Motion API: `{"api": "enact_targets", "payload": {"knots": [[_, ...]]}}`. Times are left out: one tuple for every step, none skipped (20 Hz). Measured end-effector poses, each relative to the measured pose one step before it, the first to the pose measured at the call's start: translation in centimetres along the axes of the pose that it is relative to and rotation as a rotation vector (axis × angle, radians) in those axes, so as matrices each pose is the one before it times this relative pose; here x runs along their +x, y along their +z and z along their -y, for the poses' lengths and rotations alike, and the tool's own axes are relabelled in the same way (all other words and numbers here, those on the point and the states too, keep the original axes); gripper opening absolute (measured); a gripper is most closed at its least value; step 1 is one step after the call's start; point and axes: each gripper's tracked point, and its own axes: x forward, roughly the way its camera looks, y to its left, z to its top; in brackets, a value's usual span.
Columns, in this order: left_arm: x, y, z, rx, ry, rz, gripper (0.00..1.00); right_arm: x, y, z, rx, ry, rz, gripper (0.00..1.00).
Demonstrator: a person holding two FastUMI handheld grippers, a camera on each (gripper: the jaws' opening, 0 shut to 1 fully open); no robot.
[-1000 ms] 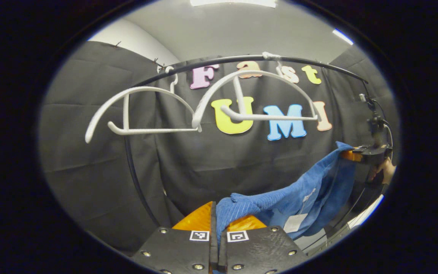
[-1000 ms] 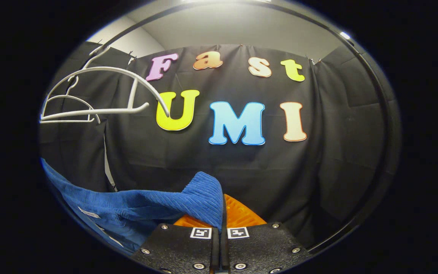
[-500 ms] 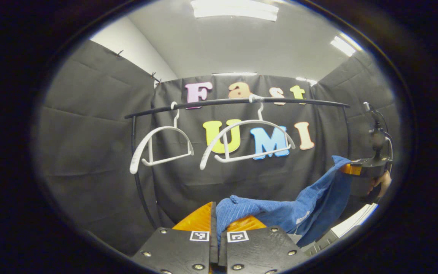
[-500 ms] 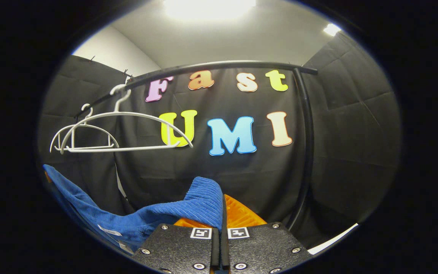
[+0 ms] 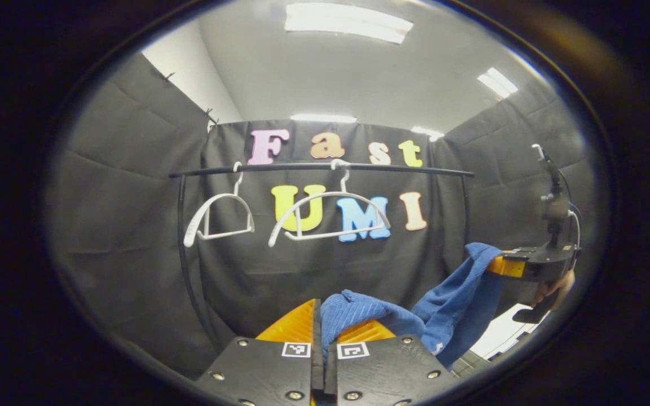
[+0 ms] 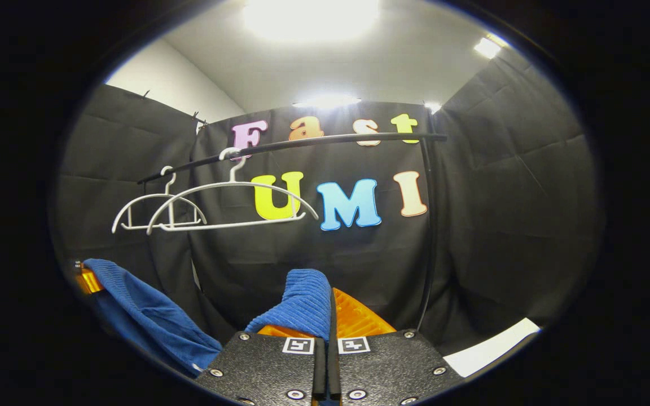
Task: Grasp the clothes on the hanger with both hands and then place them into the laundry hamper below.
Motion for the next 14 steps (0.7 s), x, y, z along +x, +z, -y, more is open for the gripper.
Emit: {"api": "enact_targets", "payload": {"knots": [[-0.5,-0.029,0.923,-0.00118,-0.01865,0.00097,0.02,-0.868,-0.243,-0.649,0.00072,0.00603,-0.00321,0.01],[-0.397,-0.189,1.044,-0.00063,-0.01877,0.00005,0.02,-0.714,-0.215,-0.757,0.00457,0.01264,-0.00112,0.0],[-0.31,-0.205,0.97,-0.00055,-0.01468,-0.0002,0.02,-0.778,-0.358,-0.778,0.00458,0.01188,-0.00507,0.01],[-0.121,-0.413,0.834,-0.00296,-0.01354,-0.00254,0.02,-0.296,-0.452,-0.681,0.0011,0.01338,-0.00974,0.0],[-0.107,-0.381,1.026,-0.00545,-0.01463,-0.0022,0.02,-0.094,-0.557,-0.505,0.00027,0.01479,-0.01231,0.01],[0.145,-0.568,0.96,-0.00475,-0.01687,-0.00314,0.02,-0.175,-0.665,-0.622,0.00076,0.01658,-0.01386,0.01],[0.109,-0.573,0.96,-0.00397,-0.0148,-0.00395,0.02,-0.256,-0.658,-0.421,-0.00206,0.01431,-0.00838,0.01],[-0.115,-0.786,0.738,-0.0045,-0.00769,-0.00613,0.02,-0.104,-0.698,-0.399,-0.00297,0.01189,-0.00789,0.01],[0.008,-0.807,0.413,-0.00827,-0.00034,-0.0068,0.02,-0.073,-0.891,-0.409,0.0024,0.01329,-0.00974,0.0],[0.207,-0.816,0.447,-0.00767,0.00179,-0.00864,0.02,0.095,-0.937,-0.356,0.00642,0.01444,-0.01463,0.01],[0.199,-1.066,0.139,-0.00568,0.00478,-0.01141,0.02,-0.062,-1.198,-0.313,0.00671,0.01122,-0.01575,0.01],[0.326,-1.384,-0.033,-0.00791,0.0068,-0.01907,0.02,0.114,-1.229,-0.16,0.00526,0.00843,-0.01712,0.01],[0.323,-1.173,-0.044,-0.00564,0.00516,-0.01815,0.02,0.112,-1.232,-0.048,0.00412,0.00691,-0.02157,0.01],[0.314,-1.253,-0.116,-0.00632,0.00908,-0.02137,0.02,0.226,-1.293,-0.077,0.00256,0.00508,-0.02206,0.01]]}}
